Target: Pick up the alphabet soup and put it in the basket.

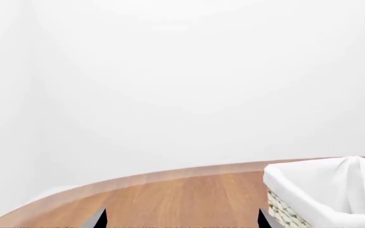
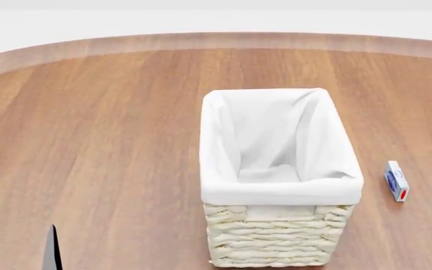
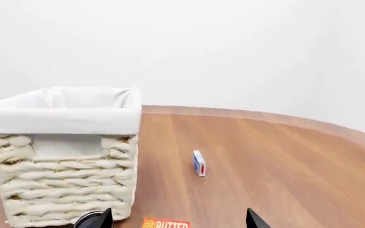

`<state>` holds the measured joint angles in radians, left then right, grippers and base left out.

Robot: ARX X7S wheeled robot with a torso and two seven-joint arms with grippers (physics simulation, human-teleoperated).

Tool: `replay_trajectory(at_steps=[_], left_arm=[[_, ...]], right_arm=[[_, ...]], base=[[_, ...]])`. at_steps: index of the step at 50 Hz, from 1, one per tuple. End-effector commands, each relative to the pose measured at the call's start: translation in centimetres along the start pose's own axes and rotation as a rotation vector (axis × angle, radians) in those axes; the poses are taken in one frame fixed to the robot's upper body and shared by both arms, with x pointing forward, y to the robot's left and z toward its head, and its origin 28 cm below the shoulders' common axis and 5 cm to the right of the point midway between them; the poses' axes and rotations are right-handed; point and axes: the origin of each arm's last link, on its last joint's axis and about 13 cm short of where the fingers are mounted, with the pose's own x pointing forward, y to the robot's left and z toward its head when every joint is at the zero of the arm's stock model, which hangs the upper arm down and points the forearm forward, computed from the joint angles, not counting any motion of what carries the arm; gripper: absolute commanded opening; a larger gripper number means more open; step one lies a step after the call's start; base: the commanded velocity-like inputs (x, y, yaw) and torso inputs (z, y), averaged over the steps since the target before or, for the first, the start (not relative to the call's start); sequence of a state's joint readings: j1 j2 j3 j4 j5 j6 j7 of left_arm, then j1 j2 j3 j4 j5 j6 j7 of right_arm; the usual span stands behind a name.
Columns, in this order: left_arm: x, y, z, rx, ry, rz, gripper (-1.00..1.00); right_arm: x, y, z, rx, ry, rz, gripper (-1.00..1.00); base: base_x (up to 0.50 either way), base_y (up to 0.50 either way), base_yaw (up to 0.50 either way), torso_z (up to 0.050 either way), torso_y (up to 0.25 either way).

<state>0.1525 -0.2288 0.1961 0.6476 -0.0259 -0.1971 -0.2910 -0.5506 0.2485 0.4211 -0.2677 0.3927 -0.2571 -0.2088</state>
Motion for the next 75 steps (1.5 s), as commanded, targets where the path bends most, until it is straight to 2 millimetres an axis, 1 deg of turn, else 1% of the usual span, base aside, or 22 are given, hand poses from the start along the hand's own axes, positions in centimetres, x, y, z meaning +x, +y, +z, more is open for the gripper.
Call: replay_trajectory(at_steps=[1,9,14,27,39,60,61,62,63,64,65,66,67,68,69,70,71,73,74,75], left_arm=[[0.1,0.0,-0.1,0.001,0.005,0.001,1.00],[0.1,0.0,-0.2,0.002,0.007,0.002,1.00],[0.0,-0.1,-0.2,0.003,0.007,0.002,1.00],[0.0,0.0,-0.2,0.003,0.007,0.004,1.00],[0.0,-0.1,-0.3,0.004,0.008,0.003,1.00],[0.1,0.0,-0.3,0.004,0.008,0.005,1.00],[0.1,0.0,-0.3,0.006,0.009,0.006,1.00],[0.1,0.0,-0.3,0.005,0.010,0.005,1.00],[0.1,0.0,-0.3,0.006,0.010,0.006,1.00],[0.1,0.0,-0.3,0.006,0.010,0.005,1.00],[0.1,0.0,-0.3,0.005,0.010,0.005,1.00],[0.1,-0.1,-0.3,0.006,0.010,0.005,1.00],[0.1,-0.1,-0.4,0.006,0.012,0.004,1.00],[0.1,-0.1,-0.4,0.007,0.012,0.004,1.00],[0.1,-0.1,-0.4,0.006,0.011,0.003,1.00],[0.1,-0.1,-0.4,0.006,0.011,0.003,1.00],[0.1,-0.1,-0.4,0.006,0.011,0.005,1.00],[0.1,-0.1,-0.4,0.007,0.012,0.005,1.00],[0.1,-0.1,-0.4,0.005,0.013,0.005,1.00],[0.1,-0.1,-0.4,0.005,0.013,0.004,1.00]], right_arm=[[-1.6,0.3,-2.2,0.020,0.042,-0.014,1.00],[-2.4,0.2,-2.4,0.025,0.046,-0.028,1.00],[-2.9,0.4,-3.4,0.029,0.059,-0.035,1.00],[-2.9,0.7,-5.3,0.032,0.101,-0.045,1.00],[-2.7,0.8,-5.5,0.040,0.105,-0.051,1.00],[-2.7,1.1,-7.0,0.058,0.136,-0.054,1.00],[-2.6,1.1,-6.1,0.058,0.137,-0.055,1.00],[-2.7,1.1,-7.0,0.059,0.140,-0.056,1.00],[-2.7,1.1,-7.2,0.058,0.141,-0.057,1.00],[-2.7,1.1,-7.0,0.059,0.141,-0.059,1.00],[-2.6,1.0,-6.3,0.061,0.140,-0.062,1.00],[-2.6,1.1,-6.8,0.062,0.136,-0.065,1.00],[-2.5,1.0,-6.8,0.064,0.130,-0.069,1.00],[-2.5,1.0,-6.7,0.063,0.130,-0.071,1.00],[-2.4,0.9,-6.0,0.062,0.129,-0.073,1.00],[-2.4,0.9,-6.5,0.062,0.129,-0.077,1.00],[-2.2,0.7,-6.0,0.063,0.130,-0.092,1.00],[-2.3,0.7,-7.0,0.061,0.132,-0.103,1.00],[-2.2,0.6,-6.5,0.061,0.131,-0.105,1.00],[-2.3,0.6,-7.0,0.061,0.132,-0.109,1.00]], base=[[0.00,0.00,0.00,0.000,0.000],[0.00,0.00,0.00,0.000,0.000],[0.00,0.00,0.00,0.000,0.000],[0.00,0.00,0.00,0.000,0.000],[0.00,0.00,0.00,0.000,0.000],[0.00,0.00,0.00,0.000,0.000],[0.00,0.00,0.00,0.000,0.000],[0.00,0.00,0.00,0.000,0.000],[0.00,0.00,0.00,0.000,0.000],[0.00,0.00,0.00,0.000,0.000],[0.00,0.00,0.00,0.000,0.000],[0.00,0.00,0.00,0.000,0.000],[0.00,0.00,0.00,0.000,0.000],[0.00,0.00,0.00,0.000,0.000],[0.00,0.00,0.00,0.000,0.000],[0.00,0.00,0.00,0.000,0.000],[0.00,0.00,0.00,0.000,0.000],[0.00,0.00,0.00,0.000,0.000],[0.00,0.00,0.00,0.000,0.000],[0.00,0.00,0.00,0.000,0.000]])
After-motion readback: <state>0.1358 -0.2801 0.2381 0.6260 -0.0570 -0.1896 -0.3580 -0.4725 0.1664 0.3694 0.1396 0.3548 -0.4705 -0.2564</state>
